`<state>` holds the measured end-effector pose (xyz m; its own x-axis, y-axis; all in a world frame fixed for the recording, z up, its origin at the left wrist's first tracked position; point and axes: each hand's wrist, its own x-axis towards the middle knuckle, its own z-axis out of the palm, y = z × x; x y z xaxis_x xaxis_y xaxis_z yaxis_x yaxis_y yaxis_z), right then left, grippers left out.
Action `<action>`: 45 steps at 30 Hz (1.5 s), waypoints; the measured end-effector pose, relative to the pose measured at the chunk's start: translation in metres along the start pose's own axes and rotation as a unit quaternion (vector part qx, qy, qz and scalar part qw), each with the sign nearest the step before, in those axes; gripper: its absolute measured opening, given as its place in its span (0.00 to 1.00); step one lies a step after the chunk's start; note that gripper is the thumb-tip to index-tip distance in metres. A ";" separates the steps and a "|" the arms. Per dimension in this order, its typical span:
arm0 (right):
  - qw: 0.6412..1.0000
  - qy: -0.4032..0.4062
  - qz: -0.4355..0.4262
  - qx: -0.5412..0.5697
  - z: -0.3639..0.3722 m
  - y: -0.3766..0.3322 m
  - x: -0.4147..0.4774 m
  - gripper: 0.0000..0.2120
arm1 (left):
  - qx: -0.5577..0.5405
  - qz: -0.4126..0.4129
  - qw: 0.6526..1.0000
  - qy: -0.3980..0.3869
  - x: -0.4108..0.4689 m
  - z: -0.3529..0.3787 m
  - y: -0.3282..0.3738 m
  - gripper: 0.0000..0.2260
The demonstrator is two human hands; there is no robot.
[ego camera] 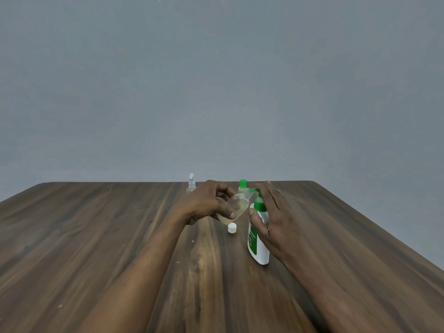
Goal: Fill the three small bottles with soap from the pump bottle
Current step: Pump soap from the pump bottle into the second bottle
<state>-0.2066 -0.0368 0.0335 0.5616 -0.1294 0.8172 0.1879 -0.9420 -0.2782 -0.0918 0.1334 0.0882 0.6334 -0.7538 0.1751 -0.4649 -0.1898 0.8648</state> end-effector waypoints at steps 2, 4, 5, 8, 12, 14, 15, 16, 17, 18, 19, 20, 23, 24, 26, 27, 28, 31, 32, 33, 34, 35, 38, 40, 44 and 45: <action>1.000 -0.003 -0.003 -0.001 -0.001 -0.001 0.000 0.29 | 0.000 0.001 1.000 0.001 0.000 0.000 0.000 0.17; 1.000 0.002 -0.006 0.002 -0.003 -0.004 0.001 0.28 | -0.001 0.003 1.000 0.003 0.000 0.000 0.000 0.17; 1.000 0.004 -0.005 0.003 -0.004 -0.005 0.001 0.27 | -0.003 0.004 1.000 0.004 0.000 0.000 -0.001 0.16; 1.000 0.022 -0.011 -0.011 -0.004 -0.006 0.001 0.24 | -0.007 0.000 1.000 0.003 0.000 0.000 -0.001 0.16; 0.999 0.031 -0.015 -0.035 -0.004 -0.005 -0.003 0.23 | -0.006 -0.003 1.000 -0.005 0.000 0.001 -0.002 0.16; 0.999 0.025 -0.016 -0.034 -0.003 -0.004 -0.004 0.24 | -0.009 -0.005 1.000 -0.007 0.000 0.001 -0.003 0.16; 0.999 0.022 -0.014 -0.031 -0.003 -0.003 -0.003 0.24 | -0.010 -0.005 1.000 -0.007 0.000 0.001 -0.003 0.16; 0.999 0.022 -0.011 -0.027 -0.003 -0.003 -0.003 0.24 | -0.010 -0.006 1.000 -0.005 0.001 0.001 -0.004 0.16; 1.000 0.020 -0.009 -0.023 -0.003 -0.003 -0.003 0.25 | -0.010 -0.006 1.000 -0.003 0.001 0.001 -0.004 0.16; 1.000 0.016 -0.007 -0.016 -0.003 -0.003 -0.002 0.25 | -0.009 -0.005 1.000 0.000 0.001 0.001 -0.004 0.16; 1.000 0.013 -0.006 -0.009 -0.003 -0.003 -0.001 0.25 | -0.009 -0.003 1.000 0.003 0.001 0.001 -0.004 0.16; 1.000 0.012 -0.006 -0.004 -0.004 -0.004 -0.001 0.25 | -0.009 -0.002 1.000 0.006 0.001 0.001 -0.004 0.16; 1.000 0.013 -0.008 -0.001 -0.005 -0.005 0.001 0.25 | -0.008 -0.001 1.000 0.008 0.002 0.001 -0.004 0.16; 1.000 0.013 -0.010 -0.002 -0.005 -0.005 0.001 0.24 | -0.007 -0.001 1.000 0.006 0.002 0.001 -0.004 0.15; 1.000 0.011 -0.013 -0.008 -0.004 -0.004 0.000 0.24 | -0.007 -0.002 1.000 0.004 0.002 0.001 -0.003 0.15; 1.000 0.010 -0.012 -0.012 -0.004 -0.003 0.000 0.23 | -0.007 -0.003 1.000 0.003 0.002 0.001 -0.003 0.15; 1.000 0.010 -0.011 -0.017 -0.004 -0.003 -0.001 0.23 | -0.006 -0.004 1.000 0.002 0.002 0.001 -0.004 0.16; 0.999 0.019 -0.020 -0.029 -0.002 -0.003 -0.002 0.24 | -0.007 -0.011 1.000 -0.001 0.001 0.002 -0.004 0.16; 0.999 0.027 -0.026 -0.032 -0.002 -0.003 -0.003 0.24 | -0.008 -0.012 1.000 0.000 0.001 0.002 -0.005 0.16; 0.998 0.033 -0.028 -0.033 -0.002 -0.003 -0.003 0.23 | -0.008 -0.012 1.000 0.001 0.001 0.002 -0.005 0.16; 0.999 0.034 -0.027 -0.032 -0.002 -0.003 -0.003 0.23 | -0.008 -0.012 1.000 0.001 0.001 0.002 -0.005 0.17; 0.999 0.030 -0.021 -0.026 -0.003 -0.003 -0.002 0.23 | -0.008 -0.012 1.000 0.002 0.001 0.002 -0.004 0.17; 1.000 0.015 -0.006 -0.004 -0.004 -0.004 -0.001 0.25 | -0.006 -0.009 1.000 0.007 0.001 0.001 -0.004 0.17; 1.000 0.022 -0.010 -0.007 -0.004 -0.005 0.000 0.25 | -0.005 -0.007 1.000 0.008 0.000 0.001 -0.003 0.17; 1.000 0.007 -0.014 -0.019 -0.006 -0.004 0.000 0.24 | -0.006 -0.006 1.000 0.008 0.000 0.001 -0.002 0.16; 1.000 0.002 -0.014 -0.023 -0.006 -0.004 0.000 0.23 | -0.005 -0.008 1.000 0.009 0.000 0.001 -0.003 0.16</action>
<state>-0.2125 -0.0352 0.0378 0.5529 -0.1033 0.8268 0.1672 -0.9584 -0.2315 -0.0912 0.1336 0.0856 0.6517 -0.7391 0.1706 -0.4493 -0.1950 0.8718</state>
